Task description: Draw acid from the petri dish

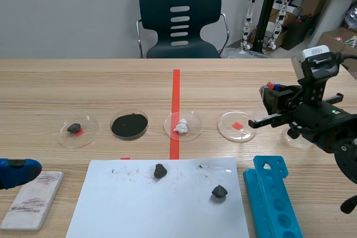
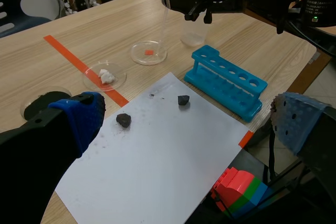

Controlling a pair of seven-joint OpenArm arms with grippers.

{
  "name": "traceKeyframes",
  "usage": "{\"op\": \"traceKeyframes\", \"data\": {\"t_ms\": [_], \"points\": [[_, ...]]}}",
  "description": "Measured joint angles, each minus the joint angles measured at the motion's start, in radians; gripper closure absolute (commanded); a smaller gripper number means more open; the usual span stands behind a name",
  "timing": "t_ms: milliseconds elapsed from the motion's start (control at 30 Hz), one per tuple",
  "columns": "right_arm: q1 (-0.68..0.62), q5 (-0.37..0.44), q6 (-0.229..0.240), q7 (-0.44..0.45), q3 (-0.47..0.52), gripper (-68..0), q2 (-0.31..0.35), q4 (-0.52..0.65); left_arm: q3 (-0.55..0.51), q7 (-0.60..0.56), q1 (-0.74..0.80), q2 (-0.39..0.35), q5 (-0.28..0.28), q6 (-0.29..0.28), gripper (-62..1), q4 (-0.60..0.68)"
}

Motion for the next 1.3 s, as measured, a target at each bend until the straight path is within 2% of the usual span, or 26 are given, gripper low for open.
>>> {"op": "traceKeyframes", "data": {"t_ms": [1300], "points": [[0.000,0.001,0.000,0.000,0.000,-8.2,0.000,0.000,0.000,0.000,0.000,0.000,0.000,0.000,-62.3,0.000]]}}
